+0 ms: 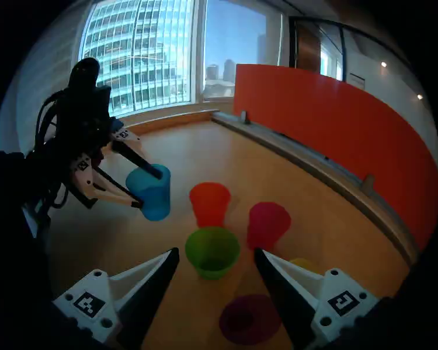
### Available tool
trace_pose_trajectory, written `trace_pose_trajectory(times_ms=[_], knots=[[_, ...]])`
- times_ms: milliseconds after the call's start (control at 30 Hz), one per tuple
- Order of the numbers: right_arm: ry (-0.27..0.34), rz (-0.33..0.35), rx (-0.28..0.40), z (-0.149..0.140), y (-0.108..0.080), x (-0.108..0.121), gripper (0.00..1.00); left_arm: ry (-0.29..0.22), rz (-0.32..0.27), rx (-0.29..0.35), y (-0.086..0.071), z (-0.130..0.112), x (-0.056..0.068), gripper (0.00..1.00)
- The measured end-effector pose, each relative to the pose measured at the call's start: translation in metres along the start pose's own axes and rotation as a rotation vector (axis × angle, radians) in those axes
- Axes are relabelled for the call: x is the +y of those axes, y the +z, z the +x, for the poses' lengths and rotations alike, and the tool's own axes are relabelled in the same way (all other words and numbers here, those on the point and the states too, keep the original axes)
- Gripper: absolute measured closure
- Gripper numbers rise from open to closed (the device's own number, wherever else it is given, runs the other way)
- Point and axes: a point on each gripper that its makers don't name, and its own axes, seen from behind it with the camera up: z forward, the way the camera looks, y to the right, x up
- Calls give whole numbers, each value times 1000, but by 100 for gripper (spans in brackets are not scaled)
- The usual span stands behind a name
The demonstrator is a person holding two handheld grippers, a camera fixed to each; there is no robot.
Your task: Pour water
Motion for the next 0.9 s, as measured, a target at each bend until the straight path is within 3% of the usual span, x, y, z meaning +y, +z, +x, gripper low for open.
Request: trace_pose_trajectory(times_ms=[500,900], knots=[[-4,15,-120,-17,23,-3,0,-41,50,148,-21,31,-21,14],[-6,12,-175,-24,36,-3,0,-45,71,205,-34,47,-27,14]])
